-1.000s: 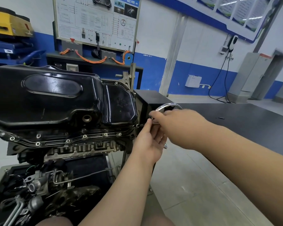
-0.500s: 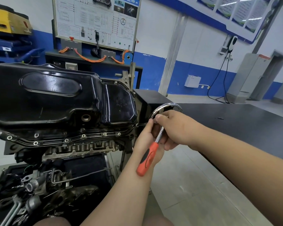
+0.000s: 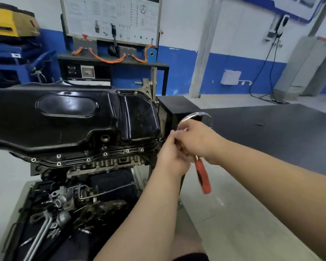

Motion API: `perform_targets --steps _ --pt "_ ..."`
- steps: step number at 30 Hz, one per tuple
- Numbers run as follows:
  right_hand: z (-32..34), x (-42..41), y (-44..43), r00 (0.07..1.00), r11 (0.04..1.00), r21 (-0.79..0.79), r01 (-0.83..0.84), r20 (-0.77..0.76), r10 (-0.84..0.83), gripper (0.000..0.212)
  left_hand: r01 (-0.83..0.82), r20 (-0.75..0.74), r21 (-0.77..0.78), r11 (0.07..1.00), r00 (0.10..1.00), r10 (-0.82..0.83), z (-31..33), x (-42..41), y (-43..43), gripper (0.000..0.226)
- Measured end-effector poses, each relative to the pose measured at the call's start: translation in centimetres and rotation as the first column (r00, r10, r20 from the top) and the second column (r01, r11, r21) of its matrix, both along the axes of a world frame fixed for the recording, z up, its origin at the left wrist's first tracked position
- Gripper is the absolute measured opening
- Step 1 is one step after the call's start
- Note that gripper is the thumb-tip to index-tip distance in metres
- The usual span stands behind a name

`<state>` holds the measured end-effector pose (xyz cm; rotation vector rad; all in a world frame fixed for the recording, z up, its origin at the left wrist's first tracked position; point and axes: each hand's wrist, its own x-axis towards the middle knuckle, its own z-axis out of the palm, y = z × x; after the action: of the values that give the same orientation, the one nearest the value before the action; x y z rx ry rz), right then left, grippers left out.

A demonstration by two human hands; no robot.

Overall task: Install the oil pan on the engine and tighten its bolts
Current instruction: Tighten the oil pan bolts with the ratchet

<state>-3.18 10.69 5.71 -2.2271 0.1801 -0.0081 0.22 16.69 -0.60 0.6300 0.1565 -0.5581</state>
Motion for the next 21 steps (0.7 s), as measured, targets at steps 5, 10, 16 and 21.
perform_targets --steps 5,10,16,21 --pt "-0.6 0.7 1.8 0.979 0.794 0.572 0.203 -0.105 -0.175 0.024 -0.035 0.003 0.061 0.997 0.999 0.035 1.0 -0.5 1.0 0.038" --pt "-0.2 1.6 1.3 0.972 0.867 -0.497 0.028 0.217 0.094 0.034 -0.01 0.044 0.044 0.999 0.999 0.008 0.6 -0.9 2.0 0.026" --pt "1.1 2.2 -2.2 0.794 0.004 -1.0 0.017 0.016 0.607 0.034 -0.018 -0.004 0.068 0.998 1.0 0.018 1.1 -0.7 1.3 0.023" --pt "-1.9 1.6 -0.6 0.969 0.826 -0.554 0.1 0.243 0.046 0.027 0.003 -0.006 -0.061 0.998 1.0 -0.004 -0.1 -0.9 0.6 0.038"
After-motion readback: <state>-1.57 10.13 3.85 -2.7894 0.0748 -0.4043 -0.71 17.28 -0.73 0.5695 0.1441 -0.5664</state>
